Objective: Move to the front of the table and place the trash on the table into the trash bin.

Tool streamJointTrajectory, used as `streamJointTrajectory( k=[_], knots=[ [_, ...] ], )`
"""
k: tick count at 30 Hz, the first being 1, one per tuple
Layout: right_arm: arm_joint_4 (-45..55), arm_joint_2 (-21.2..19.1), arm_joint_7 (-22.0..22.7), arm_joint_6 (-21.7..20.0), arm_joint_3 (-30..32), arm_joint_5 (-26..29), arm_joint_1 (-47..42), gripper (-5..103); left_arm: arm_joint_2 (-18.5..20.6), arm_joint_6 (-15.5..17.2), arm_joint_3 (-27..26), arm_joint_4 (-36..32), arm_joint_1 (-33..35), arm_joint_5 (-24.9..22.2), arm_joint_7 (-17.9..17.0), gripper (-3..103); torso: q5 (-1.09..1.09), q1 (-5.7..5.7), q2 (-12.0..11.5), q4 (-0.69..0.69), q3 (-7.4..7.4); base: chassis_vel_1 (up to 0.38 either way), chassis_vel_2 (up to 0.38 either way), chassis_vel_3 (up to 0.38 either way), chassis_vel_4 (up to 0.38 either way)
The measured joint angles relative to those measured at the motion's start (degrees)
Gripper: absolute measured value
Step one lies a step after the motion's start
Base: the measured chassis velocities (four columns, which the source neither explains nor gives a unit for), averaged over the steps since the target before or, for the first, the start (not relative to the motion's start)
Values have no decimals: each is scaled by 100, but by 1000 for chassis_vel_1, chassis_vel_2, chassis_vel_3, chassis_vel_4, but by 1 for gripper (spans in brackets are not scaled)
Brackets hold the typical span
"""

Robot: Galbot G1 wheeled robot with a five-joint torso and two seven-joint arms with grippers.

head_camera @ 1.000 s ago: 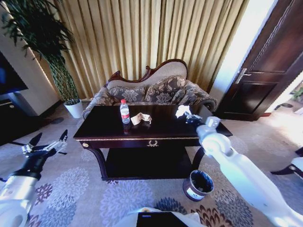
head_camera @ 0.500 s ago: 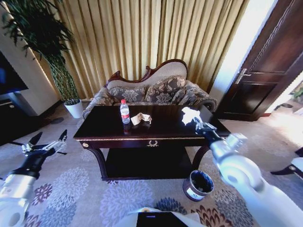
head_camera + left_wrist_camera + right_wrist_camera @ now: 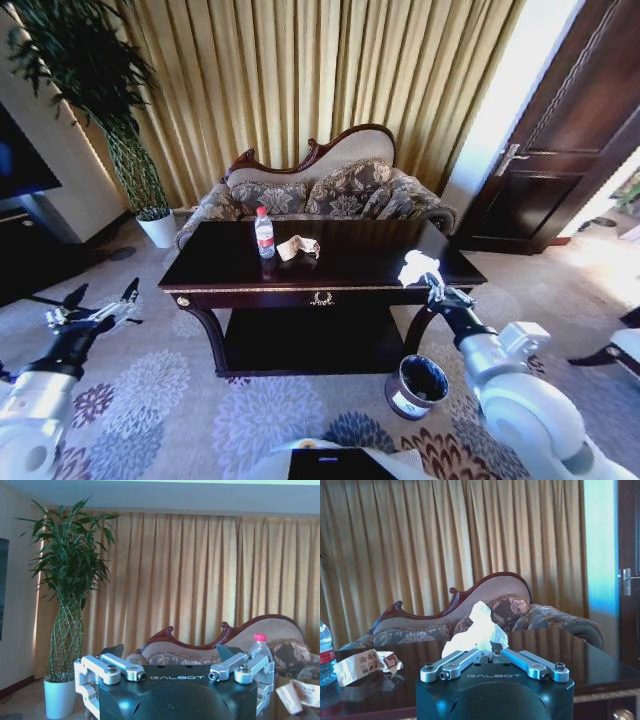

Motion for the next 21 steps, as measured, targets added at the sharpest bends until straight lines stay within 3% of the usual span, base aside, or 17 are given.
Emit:
streamJointTrajectory(
  k=[15,21],
  knots=[
    [-186,120,-166,25,-194,-298,25,0,-53,9,132,10,-17,17,33,100,0,-4,2,0,-1,141,-141,-135,139],
    [-1157,58,-150,25,-379,-279,431,0,-67,6,118,-6,13,17,69,100,0,-2,-1,1,1,5,-4,-7,16]
  ],
)
